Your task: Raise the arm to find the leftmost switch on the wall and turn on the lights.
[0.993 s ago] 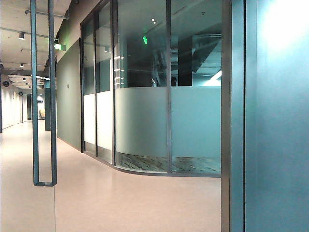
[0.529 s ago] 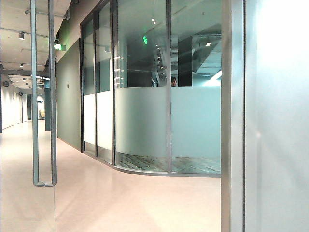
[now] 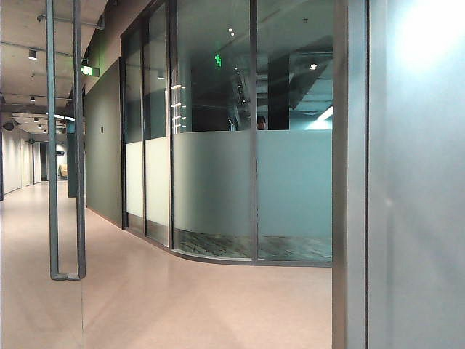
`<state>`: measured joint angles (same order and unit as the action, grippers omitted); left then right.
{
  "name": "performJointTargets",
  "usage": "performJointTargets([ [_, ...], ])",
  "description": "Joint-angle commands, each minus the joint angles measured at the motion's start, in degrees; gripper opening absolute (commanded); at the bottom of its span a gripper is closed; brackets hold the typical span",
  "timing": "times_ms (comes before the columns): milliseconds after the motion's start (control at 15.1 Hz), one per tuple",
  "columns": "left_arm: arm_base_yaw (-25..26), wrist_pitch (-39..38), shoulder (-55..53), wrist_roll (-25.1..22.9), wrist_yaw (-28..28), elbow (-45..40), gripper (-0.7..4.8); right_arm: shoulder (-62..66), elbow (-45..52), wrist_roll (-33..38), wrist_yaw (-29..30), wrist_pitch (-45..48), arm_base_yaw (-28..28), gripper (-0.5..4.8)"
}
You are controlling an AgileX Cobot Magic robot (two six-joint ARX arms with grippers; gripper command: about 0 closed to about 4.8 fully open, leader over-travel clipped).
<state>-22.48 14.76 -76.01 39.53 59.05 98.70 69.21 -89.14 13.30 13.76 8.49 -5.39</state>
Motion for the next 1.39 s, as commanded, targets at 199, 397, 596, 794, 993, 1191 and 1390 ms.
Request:
performJointTargets([
  [199, 0.13, 0.02, 2.25, -0.11, 0.37, 0.24, -0.05, -9.84, -0.33, -0.15, 0.31, -11.82, -0.07, -0.01],
  [397, 0.13, -12.59, 6.84, -11.08, -4.66, 0.15, -0.05, -16.33, -0.28, -1.84, 0.04, -20.57, -0.07, -0.01],
  [596, 0.07, -37.38, 13.9, -30.95, -28.06, 0.11, -0.05, -21.03, -0.09, -3.5, -0.2, -28.04, -0.07, -0.01],
  [794, 0.09, -47.69, 22.53, -40.61, -48.04, -4.96, -0.05, -28.06, 6.78, -4.79, -2.69, -32.0, -0.07, -0.01],
  [993, 0.09, -42.4, 33.57, -42.12, -57.09, -19.37, -0.05, -35.3, 19.85, -4.7, -5.16, -29.64, -0.07, -0.01],
  [1191, 0.09, -35.54, 45.79, -42.07, -65.16, -38.66, -0.05, -42.27, 33.35, -4.09, -4.81, -23.56, -0.09, -0.01],
  [1390, 0.09, -34.56, 54.8, -41.22, -75.28, -50.71, -0.05, -47.52, 43.04, -4.09, -6.71, -19.76, -0.07, -0.01],
])
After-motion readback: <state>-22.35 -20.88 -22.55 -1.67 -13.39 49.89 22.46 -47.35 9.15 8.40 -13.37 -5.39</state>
